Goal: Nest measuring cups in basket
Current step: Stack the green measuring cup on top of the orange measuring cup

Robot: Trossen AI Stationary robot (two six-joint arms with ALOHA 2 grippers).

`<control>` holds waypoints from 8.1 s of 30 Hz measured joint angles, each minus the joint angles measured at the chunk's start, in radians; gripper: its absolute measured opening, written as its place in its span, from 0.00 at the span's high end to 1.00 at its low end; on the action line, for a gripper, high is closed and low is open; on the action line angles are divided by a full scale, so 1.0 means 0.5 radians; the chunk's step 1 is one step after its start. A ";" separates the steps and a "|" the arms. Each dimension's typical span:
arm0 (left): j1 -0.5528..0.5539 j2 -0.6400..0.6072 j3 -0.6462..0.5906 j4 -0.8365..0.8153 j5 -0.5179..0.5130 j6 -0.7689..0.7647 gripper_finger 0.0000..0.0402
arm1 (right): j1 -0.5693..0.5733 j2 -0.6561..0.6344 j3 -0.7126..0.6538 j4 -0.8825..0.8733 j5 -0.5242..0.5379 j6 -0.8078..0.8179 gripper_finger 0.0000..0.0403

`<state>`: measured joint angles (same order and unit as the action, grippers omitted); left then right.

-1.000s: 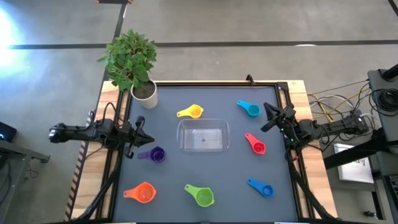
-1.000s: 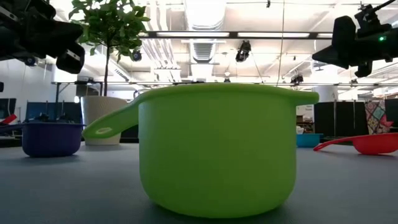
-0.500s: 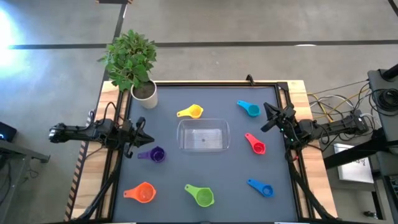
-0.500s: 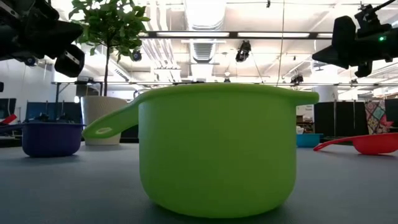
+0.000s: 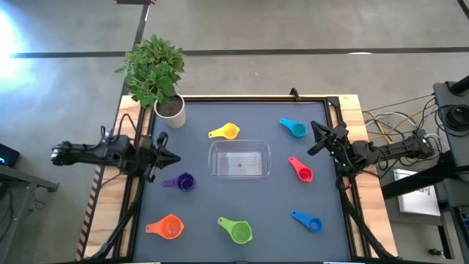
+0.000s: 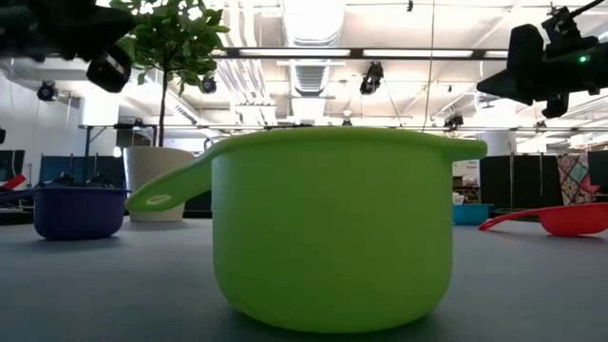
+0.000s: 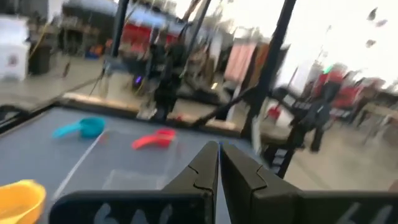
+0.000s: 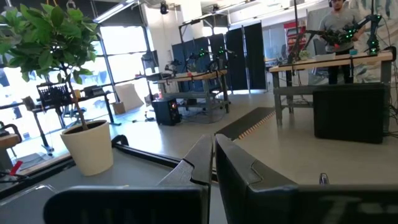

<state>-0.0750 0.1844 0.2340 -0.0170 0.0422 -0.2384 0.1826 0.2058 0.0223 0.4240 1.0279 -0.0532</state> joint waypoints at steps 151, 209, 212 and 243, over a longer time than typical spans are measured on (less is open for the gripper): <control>-1.588 2.170 1.253 -1.370 -0.486 -1.170 0.68 | 0.000 0.000 0.000 -0.001 -0.013 0.001 0.98; -2.173 2.601 1.441 -1.763 -0.536 -2.533 0.13 | 0.001 0.000 0.000 -0.001 -0.013 0.000 0.98; -2.170 2.601 1.440 -1.762 -0.537 -2.531 0.12 | 0.001 0.000 0.000 -0.001 -0.013 0.000 0.98; -2.136 2.602 1.341 -1.625 -0.521 -2.506 0.11 | 0.001 0.000 0.000 -0.001 -0.013 0.000 0.98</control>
<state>-1.1429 1.4857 0.9044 -0.8295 -0.2185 -1.4914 0.1829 0.2058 0.0223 0.4236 1.0214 -0.0530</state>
